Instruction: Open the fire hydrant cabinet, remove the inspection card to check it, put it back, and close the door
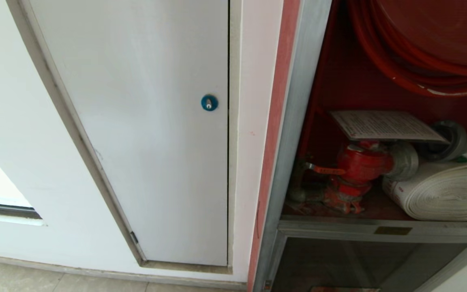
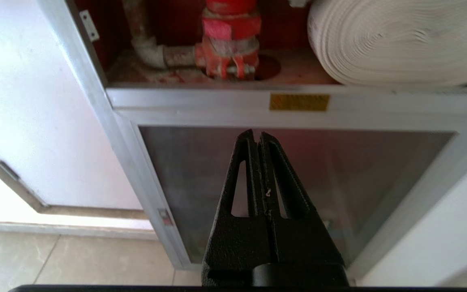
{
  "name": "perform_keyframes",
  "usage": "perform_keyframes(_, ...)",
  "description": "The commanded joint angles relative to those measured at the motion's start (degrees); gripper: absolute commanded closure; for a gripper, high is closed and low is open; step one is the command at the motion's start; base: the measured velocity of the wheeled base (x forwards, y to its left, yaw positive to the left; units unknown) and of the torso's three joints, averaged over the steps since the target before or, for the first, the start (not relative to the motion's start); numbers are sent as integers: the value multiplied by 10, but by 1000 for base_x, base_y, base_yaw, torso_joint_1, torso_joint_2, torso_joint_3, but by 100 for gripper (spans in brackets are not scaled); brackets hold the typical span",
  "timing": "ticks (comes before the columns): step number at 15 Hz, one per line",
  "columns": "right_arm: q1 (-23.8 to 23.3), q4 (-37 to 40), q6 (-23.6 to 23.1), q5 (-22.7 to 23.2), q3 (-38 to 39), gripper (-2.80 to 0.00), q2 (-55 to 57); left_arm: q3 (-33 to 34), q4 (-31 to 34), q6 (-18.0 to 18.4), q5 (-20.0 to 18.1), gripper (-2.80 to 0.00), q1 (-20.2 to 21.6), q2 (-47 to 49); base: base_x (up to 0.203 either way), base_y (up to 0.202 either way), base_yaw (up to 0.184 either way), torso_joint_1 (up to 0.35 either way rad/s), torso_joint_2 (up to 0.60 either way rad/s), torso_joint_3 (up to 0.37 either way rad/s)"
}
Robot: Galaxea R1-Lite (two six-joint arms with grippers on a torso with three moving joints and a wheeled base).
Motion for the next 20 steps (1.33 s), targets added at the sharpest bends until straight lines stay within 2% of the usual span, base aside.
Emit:
perform_keyframes(1, 0, 0, 2, 0, 0, 0, 0, 1, 0, 0, 0, 0, 0, 1, 197, 0, 2, 5, 2, 3)
perform_keyframes(7, 0, 0, -1, 0, 0, 0, 0, 1, 0, -2, 0, 0, 0, 1, 164, 0, 1, 5, 6, 3)
perform_keyframes(18, 0, 4, -1, -17, -3, 0, 0, 1, -1, -2, 0, 0, 0, 1, 0, 0, 0, -2, -1, 0)
perform_keyframes(20, 0, 12, -2, -20, -40, 0, 9, 1, -1, -2, 0, 0, 1, 1, 0, 0, 0, 0, 0, 0)
